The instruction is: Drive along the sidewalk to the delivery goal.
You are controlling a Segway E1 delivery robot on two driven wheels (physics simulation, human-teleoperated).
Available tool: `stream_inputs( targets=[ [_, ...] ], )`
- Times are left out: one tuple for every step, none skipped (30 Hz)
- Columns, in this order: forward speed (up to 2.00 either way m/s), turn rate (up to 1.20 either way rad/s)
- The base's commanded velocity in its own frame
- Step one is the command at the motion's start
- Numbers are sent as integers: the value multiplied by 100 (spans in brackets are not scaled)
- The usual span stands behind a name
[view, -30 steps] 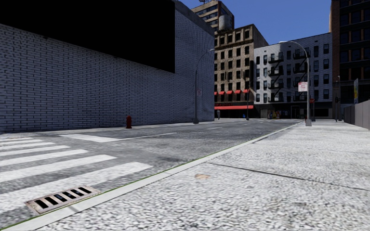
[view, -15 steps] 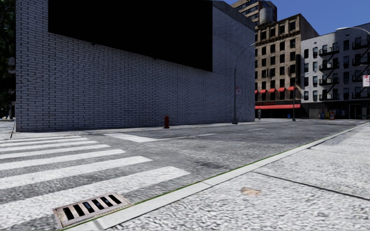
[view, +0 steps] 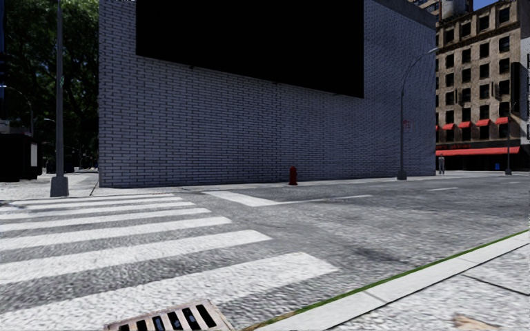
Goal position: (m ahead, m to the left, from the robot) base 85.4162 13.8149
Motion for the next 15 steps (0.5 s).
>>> stream_inputs(
  targets=[
    [106, 53],
    [107, 53],
    [107, 53],
    [108, 53],
    [109, 53],
    [109, 53],
    [109, 53],
    [109, 53],
    [109, 53],
    [109, 53],
    [109, 53],
    [109, 53],
    [109, 53],
    [109, 53],
    [109, 53]
  ],
)
